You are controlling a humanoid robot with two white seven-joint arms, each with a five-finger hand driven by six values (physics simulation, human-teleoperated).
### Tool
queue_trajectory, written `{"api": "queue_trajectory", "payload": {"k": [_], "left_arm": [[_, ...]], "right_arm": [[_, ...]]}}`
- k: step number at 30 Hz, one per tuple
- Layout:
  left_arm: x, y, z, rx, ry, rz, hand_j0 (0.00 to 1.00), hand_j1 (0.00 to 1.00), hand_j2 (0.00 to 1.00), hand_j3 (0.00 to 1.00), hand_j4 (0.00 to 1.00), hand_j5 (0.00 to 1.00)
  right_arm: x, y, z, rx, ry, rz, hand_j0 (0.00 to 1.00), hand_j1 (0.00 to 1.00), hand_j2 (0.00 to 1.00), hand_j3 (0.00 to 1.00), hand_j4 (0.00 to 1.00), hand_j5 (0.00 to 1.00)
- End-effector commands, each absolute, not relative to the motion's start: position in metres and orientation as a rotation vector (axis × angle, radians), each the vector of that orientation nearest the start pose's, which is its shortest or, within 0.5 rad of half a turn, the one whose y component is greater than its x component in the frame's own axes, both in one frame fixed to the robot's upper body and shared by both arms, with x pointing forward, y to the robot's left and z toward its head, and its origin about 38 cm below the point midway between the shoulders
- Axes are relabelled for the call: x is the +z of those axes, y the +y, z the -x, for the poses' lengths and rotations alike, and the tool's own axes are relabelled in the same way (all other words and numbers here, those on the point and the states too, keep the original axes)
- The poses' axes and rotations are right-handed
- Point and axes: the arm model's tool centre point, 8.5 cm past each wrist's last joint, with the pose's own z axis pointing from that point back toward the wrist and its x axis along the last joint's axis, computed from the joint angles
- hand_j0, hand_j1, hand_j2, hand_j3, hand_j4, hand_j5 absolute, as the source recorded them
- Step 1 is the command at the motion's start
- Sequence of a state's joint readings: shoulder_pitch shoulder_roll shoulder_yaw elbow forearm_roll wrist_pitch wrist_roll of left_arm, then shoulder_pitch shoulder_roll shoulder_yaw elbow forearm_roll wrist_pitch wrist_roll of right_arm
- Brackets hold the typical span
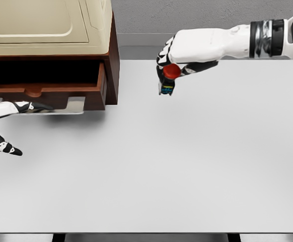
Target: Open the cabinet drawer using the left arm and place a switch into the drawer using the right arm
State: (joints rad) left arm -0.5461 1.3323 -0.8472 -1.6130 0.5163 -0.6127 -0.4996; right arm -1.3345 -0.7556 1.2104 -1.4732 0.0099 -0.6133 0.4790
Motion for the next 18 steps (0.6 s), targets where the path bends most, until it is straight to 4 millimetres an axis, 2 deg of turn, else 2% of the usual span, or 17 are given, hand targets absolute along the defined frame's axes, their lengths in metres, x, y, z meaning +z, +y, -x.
{"api": "queue_trajectory", "payload": {"k": [1,6,14,18], "left_arm": [[0.253,0.398,-0.346,-1.546,-1.467,0.127,1.00,1.00,1.00,1.00,1.00,1.00],[0.259,0.398,-0.348,-1.544,-1.488,0.114,1.00,1.00,1.00,1.00,1.00,1.00],[0.272,0.403,-0.344,-1.552,-1.484,0.089,1.00,1.00,1.00,1.00,1.00,1.00],[0.276,0.402,-0.344,-1.558,-1.496,0.087,1.00,1.00,1.00,1.00,1.00,1.00]], "right_arm": [[0.362,-0.170,-0.450,-2.697,2.006,-0.200,0.47,0.47,0.47,0.47,0.47,0.47],[0.371,-0.167,-0.448,-2.674,2.020,-0.189,0.47,0.47,0.47,0.47,0.47,0.47],[0.386,-0.135,-0.444,-2.600,2.000,-0.149,0.47,0.47,0.47,0.47,0.47,0.47],[0.390,-0.134,-0.444,-2.590,2.013,-0.134,0.47,0.47,0.47,0.47,0.47,0.47]]}}
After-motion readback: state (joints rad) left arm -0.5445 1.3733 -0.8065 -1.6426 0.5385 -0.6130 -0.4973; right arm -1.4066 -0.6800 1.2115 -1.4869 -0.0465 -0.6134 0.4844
